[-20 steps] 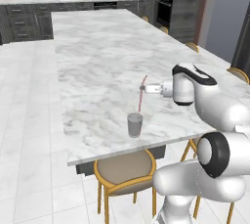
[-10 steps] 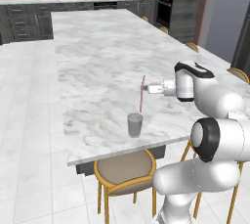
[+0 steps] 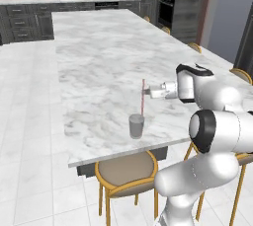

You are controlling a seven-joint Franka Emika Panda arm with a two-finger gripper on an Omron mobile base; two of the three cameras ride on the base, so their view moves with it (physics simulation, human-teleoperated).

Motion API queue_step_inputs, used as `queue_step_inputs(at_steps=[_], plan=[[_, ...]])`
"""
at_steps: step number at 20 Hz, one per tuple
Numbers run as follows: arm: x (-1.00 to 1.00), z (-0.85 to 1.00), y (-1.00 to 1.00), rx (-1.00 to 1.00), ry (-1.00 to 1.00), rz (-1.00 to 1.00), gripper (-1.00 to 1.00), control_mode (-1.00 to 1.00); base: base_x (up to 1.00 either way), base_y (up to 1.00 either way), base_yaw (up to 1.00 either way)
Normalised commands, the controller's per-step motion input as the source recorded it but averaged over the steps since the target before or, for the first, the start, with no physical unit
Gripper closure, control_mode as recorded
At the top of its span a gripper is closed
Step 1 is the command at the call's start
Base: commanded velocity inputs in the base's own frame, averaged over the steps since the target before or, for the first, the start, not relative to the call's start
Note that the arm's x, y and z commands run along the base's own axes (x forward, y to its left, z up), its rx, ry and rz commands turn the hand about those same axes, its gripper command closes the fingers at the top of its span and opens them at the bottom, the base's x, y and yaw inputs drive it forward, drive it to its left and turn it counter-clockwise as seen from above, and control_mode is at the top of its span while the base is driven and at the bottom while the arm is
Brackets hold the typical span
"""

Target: Take a straw from the drawer in front and place it inside the glass cup on the dining counter.

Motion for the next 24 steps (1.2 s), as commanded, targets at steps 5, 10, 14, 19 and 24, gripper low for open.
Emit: queue_step_inputs(at_steps=[5, 10, 14, 19, 24], plan=[[0.0, -0.13, 0.17, 0.0, -0.07, 0.03, 1.0, -1.0, 0.0, 0.0, 0.0], [0.0, -0.08, 0.1, 0.0, -0.09, 0.02, 1.0, -1.0, 0.0, 0.0, 0.0], [0.0, -0.09, 0.01, 0.0, -0.09, 0.02, 1.0, -1.0, 0.0, 0.0, 0.0], [0.0, -0.11, 0.0, 0.0, -0.07, 0.02, 1.0, -1.0, 0.0, 0.0, 0.0], [0.0, -0.1, 0.0, 0.0, -0.08, 0.02, 1.0, -1.0, 0.0, 0.0, 0.0]])
